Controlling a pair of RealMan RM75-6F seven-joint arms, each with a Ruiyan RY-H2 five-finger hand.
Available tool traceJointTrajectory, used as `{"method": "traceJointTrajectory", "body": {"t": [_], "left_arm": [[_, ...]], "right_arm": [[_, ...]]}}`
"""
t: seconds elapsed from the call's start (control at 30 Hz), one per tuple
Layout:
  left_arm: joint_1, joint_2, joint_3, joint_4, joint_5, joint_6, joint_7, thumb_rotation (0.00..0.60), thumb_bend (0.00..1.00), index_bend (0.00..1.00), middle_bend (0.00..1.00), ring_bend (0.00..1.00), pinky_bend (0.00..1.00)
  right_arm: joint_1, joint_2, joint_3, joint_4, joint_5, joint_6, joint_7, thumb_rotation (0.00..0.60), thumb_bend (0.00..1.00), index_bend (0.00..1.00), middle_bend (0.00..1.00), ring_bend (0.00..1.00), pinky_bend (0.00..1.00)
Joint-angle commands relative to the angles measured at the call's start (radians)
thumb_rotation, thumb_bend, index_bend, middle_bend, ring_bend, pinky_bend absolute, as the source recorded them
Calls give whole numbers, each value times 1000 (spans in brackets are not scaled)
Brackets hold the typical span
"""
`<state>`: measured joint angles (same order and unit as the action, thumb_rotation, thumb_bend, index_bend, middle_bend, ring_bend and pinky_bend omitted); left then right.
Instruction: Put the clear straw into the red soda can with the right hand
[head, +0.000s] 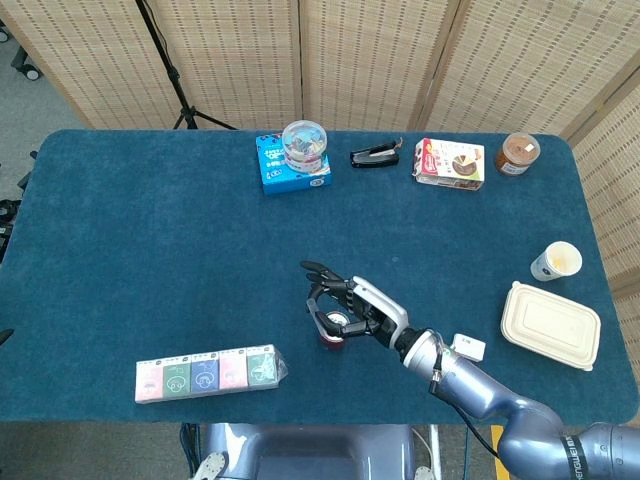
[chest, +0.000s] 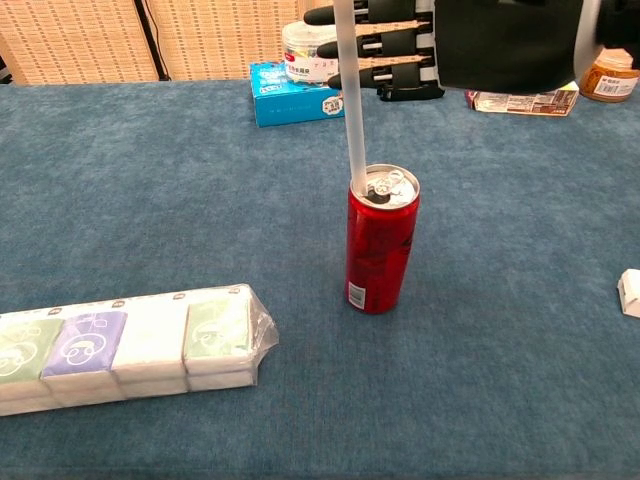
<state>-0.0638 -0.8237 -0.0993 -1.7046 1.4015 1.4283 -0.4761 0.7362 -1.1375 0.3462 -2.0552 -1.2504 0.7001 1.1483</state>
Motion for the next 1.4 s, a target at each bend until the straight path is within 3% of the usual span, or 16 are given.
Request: {"method": "traceJointTrajectory", "body": {"t": [0.03,1.0,1.4], "left_arm": [[1,0,0,0,0,1,-1,600,0,0,0,0,0],[0,3,1,5,0,-2,-14,600,0,0,0,0,0],[-2,6,7,9,13,-7,-24,600,0,0,0,0,0]], "right_arm": [[-1,-1,3,2,-1,-2,-2,600,572,544,0,0,0],[-17,-28,8,35,-11,-27,-14,600,573,551,0,0,0],[-22,-47,-14,54,-35,-24,-53,600,573,552,0,0,0]]}}
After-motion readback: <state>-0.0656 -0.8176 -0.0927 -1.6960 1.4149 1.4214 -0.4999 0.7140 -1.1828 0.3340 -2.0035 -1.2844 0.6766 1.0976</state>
